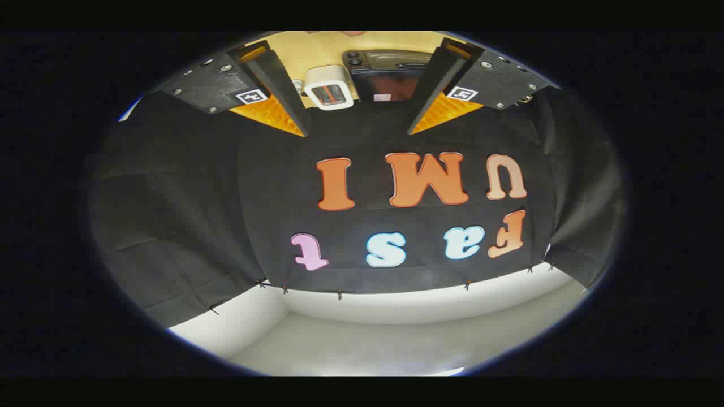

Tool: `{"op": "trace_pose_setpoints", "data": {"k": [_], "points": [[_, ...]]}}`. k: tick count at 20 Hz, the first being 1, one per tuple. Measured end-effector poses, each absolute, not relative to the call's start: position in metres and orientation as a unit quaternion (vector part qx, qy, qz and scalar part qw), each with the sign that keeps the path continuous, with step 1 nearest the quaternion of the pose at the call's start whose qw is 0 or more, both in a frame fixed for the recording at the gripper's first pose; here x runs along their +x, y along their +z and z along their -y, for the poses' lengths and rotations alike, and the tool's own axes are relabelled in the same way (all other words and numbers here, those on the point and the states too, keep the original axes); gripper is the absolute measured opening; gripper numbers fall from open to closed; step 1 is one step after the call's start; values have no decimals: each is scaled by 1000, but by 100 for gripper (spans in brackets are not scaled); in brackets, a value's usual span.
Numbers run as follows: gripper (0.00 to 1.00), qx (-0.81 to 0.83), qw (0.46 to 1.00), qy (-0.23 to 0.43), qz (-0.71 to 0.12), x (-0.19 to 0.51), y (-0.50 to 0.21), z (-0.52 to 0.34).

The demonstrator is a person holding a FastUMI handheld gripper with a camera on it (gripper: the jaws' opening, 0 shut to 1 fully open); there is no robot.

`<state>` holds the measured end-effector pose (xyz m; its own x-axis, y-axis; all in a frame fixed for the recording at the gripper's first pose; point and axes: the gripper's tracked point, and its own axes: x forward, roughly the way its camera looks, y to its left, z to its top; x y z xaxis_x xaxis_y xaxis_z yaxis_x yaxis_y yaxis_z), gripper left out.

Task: Open the toaster oven, put the food inside, and close the toaster oven door.

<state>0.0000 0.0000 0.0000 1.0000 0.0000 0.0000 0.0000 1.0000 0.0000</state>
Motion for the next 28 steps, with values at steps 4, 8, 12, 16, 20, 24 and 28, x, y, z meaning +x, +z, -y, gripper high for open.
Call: {"op": "trace_pose_setpoints", "data": {"k": [4,8,12,16,20,24,28], "points": [[99,-20,1000,10,8,-5,11,-15],[99,-28,999,30,15,-3,19,-34],[99,-44,998,30,14,2,15,-32],[99,-45,998,31,9,10,13,-34],[99,-35,998,50,7,21,10,-53],[99,-41,997,63,-6,37,-10,-69],[99,-41,995,76,-42,51,-49,-88]]}}
